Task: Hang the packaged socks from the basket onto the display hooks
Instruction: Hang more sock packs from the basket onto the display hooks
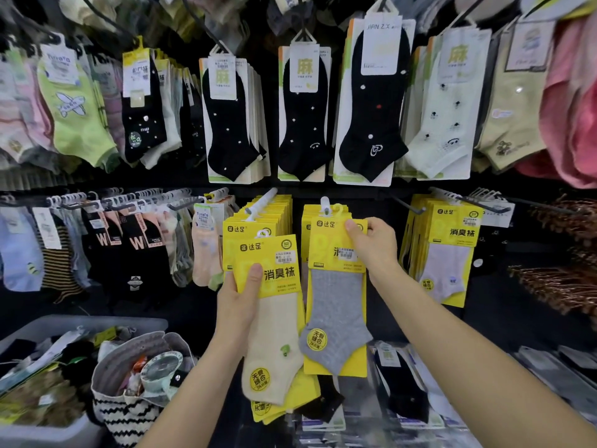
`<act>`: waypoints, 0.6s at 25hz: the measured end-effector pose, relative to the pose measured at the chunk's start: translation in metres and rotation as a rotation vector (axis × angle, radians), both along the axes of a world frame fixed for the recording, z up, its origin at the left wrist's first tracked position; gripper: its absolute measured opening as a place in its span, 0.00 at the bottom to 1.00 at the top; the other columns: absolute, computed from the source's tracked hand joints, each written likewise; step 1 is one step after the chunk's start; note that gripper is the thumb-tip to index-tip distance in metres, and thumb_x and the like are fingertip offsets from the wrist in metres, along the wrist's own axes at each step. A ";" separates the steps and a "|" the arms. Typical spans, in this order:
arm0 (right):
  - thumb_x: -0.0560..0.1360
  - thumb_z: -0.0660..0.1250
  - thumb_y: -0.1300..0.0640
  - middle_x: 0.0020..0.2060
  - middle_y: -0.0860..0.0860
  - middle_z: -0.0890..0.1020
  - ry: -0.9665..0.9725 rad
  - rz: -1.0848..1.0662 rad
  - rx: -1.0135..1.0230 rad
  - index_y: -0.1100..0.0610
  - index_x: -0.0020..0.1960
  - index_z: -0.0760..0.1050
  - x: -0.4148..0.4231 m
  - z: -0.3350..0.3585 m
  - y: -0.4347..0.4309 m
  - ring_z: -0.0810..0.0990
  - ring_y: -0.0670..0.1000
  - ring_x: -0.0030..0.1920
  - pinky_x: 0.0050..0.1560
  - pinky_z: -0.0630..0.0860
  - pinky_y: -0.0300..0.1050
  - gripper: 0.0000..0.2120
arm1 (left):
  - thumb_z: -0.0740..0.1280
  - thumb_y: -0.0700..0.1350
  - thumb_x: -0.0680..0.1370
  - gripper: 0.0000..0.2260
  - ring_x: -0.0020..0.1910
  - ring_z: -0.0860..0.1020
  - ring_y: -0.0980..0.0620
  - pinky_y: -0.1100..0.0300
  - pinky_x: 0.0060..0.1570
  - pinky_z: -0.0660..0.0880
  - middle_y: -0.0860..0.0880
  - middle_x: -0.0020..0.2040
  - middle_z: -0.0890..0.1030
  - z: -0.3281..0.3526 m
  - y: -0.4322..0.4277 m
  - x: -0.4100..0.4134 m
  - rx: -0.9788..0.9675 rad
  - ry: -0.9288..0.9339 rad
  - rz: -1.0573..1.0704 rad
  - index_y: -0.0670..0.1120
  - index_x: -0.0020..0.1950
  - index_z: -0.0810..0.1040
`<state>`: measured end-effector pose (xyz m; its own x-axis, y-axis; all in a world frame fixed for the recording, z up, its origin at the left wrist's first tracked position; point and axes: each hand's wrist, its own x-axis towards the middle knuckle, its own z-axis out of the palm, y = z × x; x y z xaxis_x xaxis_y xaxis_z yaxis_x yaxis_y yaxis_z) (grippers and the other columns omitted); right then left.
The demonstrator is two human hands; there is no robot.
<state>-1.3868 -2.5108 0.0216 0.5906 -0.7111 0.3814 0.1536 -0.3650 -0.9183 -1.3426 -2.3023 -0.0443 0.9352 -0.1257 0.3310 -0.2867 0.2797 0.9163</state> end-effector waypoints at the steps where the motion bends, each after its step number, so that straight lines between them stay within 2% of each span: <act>1: 0.74 0.66 0.50 0.36 0.53 0.77 0.025 -0.013 -0.040 0.58 0.40 0.72 0.005 0.000 0.002 0.77 0.51 0.37 0.37 0.75 0.50 0.12 | 0.65 0.52 0.76 0.05 0.40 0.82 0.60 0.69 0.33 0.76 0.55 0.43 0.84 0.000 0.004 0.000 0.018 -0.005 0.019 0.54 0.49 0.76; 3: 0.75 0.66 0.48 0.33 0.49 0.75 0.080 -0.047 -0.126 0.55 0.38 0.70 0.014 -0.001 0.005 0.74 0.47 0.33 0.31 0.68 0.42 0.12 | 0.65 0.51 0.77 0.03 0.43 0.82 0.60 0.69 0.34 0.76 0.57 0.42 0.83 0.001 0.009 -0.002 0.042 -0.028 0.029 0.58 0.46 0.78; 6: 0.75 0.66 0.47 0.36 0.49 0.76 0.116 -0.072 -0.165 0.55 0.41 0.72 0.019 -0.004 0.005 0.75 0.47 0.36 0.30 0.67 0.41 0.11 | 0.64 0.48 0.78 0.18 0.42 0.81 0.65 0.73 0.34 0.75 0.63 0.39 0.83 0.011 0.014 -0.007 0.064 -0.115 -0.005 0.74 0.41 0.76; 7: 0.74 0.66 0.46 0.36 0.49 0.77 0.126 -0.071 -0.179 0.55 0.42 0.73 0.018 -0.006 0.004 0.75 0.48 0.37 0.31 0.68 0.41 0.12 | 0.64 0.48 0.78 0.18 0.42 0.81 0.66 0.73 0.35 0.75 0.63 0.40 0.83 0.014 0.013 -0.008 0.069 -0.124 0.000 0.75 0.42 0.75; 9: 0.74 0.66 0.44 0.36 0.48 0.77 0.155 -0.088 -0.221 0.54 0.44 0.74 0.011 -0.010 0.000 0.76 0.48 0.38 0.32 0.69 0.42 0.13 | 0.65 0.51 0.77 0.07 0.48 0.81 0.61 0.67 0.41 0.77 0.59 0.45 0.84 0.015 0.009 -0.005 0.060 -0.120 0.001 0.63 0.48 0.78; 11: 0.72 0.67 0.43 0.41 0.47 0.76 0.125 -0.171 -0.261 0.54 0.50 0.73 0.000 -0.014 -0.001 0.75 0.48 0.43 0.38 0.71 0.44 0.15 | 0.65 0.53 0.76 0.06 0.52 0.81 0.55 0.63 0.46 0.77 0.55 0.50 0.83 0.016 0.001 -0.005 0.074 -0.101 -0.009 0.55 0.51 0.77; 13: 0.71 0.68 0.43 0.41 0.46 0.75 0.001 -0.142 -0.254 0.53 0.49 0.71 -0.011 -0.019 0.004 0.74 0.47 0.43 0.41 0.71 0.41 0.15 | 0.65 0.53 0.76 0.05 0.53 0.80 0.56 0.66 0.43 0.76 0.57 0.49 0.81 0.017 -0.009 -0.007 0.067 -0.075 -0.025 0.54 0.49 0.76; 15: 0.69 0.69 0.41 0.39 0.46 0.76 -0.031 0.082 -0.193 0.53 0.44 0.73 -0.019 -0.021 0.018 0.75 0.45 0.41 0.40 0.70 0.37 0.16 | 0.66 0.53 0.75 0.05 0.55 0.79 0.53 0.61 0.49 0.77 0.55 0.51 0.81 0.018 -0.021 -0.011 0.056 -0.064 -0.066 0.54 0.49 0.75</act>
<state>-1.4054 -2.4928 0.0005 0.6291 -0.5736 0.5246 0.2170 -0.5184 -0.8271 -1.3541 -2.3228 -0.0267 0.9016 -0.2061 0.3804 -0.3278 0.2484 0.9115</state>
